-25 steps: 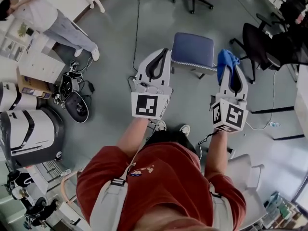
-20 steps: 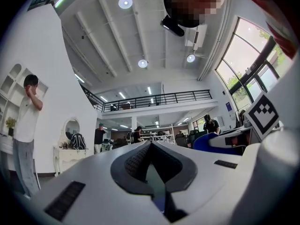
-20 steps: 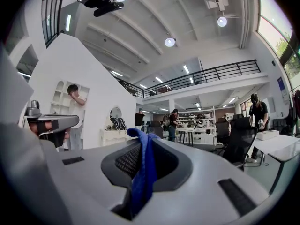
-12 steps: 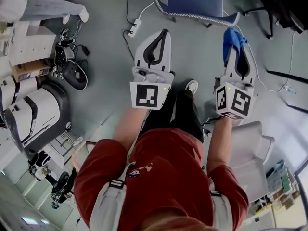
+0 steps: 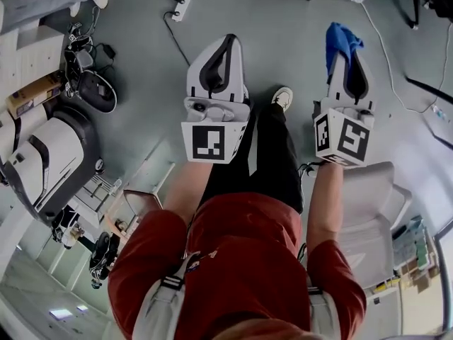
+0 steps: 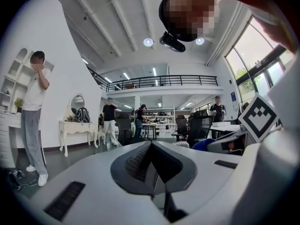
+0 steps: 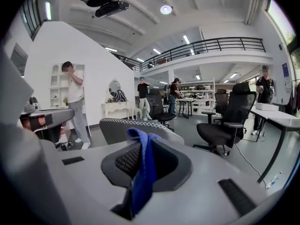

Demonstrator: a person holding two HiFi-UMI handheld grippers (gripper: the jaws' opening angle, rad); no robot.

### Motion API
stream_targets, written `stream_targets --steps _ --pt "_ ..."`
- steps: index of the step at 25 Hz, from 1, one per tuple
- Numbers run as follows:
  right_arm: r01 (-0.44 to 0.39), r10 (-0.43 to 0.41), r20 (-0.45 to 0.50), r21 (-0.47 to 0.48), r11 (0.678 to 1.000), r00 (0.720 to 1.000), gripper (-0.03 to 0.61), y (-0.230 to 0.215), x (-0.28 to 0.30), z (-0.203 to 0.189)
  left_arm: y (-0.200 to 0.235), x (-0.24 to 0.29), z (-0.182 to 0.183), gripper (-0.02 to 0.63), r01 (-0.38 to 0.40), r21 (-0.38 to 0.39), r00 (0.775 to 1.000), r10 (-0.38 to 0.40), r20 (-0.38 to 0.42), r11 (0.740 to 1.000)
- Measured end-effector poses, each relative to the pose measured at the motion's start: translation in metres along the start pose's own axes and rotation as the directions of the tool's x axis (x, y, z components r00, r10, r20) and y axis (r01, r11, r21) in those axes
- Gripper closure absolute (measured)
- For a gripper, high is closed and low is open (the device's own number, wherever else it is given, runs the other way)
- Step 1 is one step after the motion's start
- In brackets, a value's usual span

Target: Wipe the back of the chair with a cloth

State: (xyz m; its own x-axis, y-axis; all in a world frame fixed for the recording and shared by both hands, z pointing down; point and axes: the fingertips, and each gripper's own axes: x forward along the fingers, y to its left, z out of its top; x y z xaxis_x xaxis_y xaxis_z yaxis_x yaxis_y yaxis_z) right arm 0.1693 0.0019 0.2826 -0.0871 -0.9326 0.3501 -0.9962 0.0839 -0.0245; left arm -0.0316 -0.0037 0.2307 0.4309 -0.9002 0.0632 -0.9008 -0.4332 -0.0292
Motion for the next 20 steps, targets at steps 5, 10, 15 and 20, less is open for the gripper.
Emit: stream_targets --steps 5,10,15,20 --pt "-0.024 0.024 -0.002 -0.045 0.999 1.0 0.531 -0.014 0.031 -0.008 -0.008 0.001 -0.009 0.6 -0.061 0.009 0.998 0.061 0.028 0.998" --pt "-0.025 0.025 -0.003 -0.096 0.995 1.0 0.531 -0.024 0.068 -0.005 -0.01 0.008 -0.013 0.601 -0.078 -0.004 0.997 0.078 0.021 0.997" --pt "0.005 -0.005 0.003 -0.098 0.995 1.0 0.531 -0.035 0.088 0.001 -0.006 0.021 -0.015 0.6 -0.097 -0.036 0.995 0.098 0.03 0.995" --pt "0.043 -0.043 -0.007 -0.091 0.995 0.999 0.531 -0.034 0.093 -0.003 0.003 0.029 -0.024 0.6 -0.077 -0.06 0.997 0.079 0.026 0.995"
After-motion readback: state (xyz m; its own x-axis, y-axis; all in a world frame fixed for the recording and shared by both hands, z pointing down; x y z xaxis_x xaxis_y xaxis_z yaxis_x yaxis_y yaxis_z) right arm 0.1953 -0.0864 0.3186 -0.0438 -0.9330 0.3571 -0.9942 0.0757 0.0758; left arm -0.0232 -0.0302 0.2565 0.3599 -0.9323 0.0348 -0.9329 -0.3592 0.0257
